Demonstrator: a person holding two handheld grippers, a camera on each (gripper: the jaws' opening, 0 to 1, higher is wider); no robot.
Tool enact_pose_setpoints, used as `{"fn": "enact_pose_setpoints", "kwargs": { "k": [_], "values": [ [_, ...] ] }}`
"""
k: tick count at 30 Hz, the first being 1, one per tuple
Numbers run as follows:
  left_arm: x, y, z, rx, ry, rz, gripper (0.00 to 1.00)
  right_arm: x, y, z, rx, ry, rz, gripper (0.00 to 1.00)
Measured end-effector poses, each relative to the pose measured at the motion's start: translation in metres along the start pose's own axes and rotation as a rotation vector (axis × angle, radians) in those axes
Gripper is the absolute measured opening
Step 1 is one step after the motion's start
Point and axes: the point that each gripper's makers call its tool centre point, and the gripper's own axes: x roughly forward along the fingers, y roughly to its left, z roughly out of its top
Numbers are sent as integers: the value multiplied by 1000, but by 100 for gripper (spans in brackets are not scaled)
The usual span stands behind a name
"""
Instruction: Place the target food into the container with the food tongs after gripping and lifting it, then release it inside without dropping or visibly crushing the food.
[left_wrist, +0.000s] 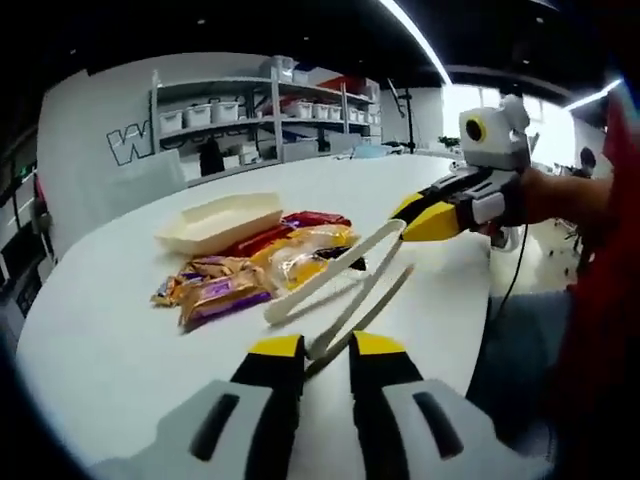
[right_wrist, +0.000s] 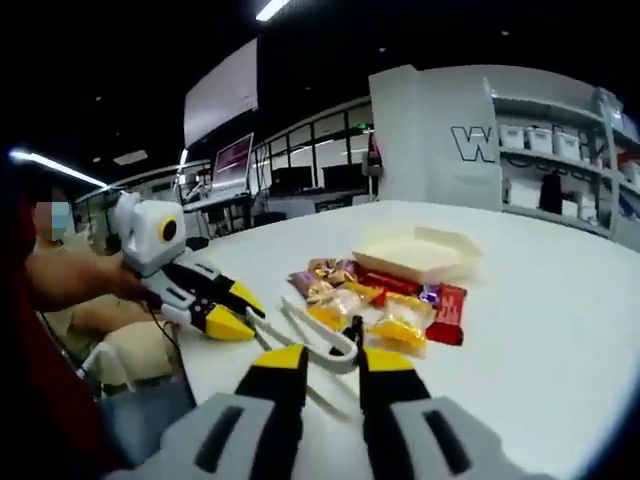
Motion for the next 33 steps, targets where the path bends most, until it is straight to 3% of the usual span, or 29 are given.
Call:
{"fn": "enact_pose_setpoints", "kwargs": {
  "k": [13,17,21,25,33],
  "values": [
    [6,-12,4,95,-2,-62,9,-3,-2,24,85,-99,7,3],
    [5,-15,4,136,-18,-68,7,-1,-2,24,83,-100,4,4],
    [4,-25,5,230,-2,-127,4,0,-3,24,83,-102,1,5],
    [6,-30,6,284,-7,-138,2,2,-8,23,92,-109,-14,5],
    [8,-39,8,298,-6,-172,1,-2,-14,17,94,-104,-17,5]
  ]
}}
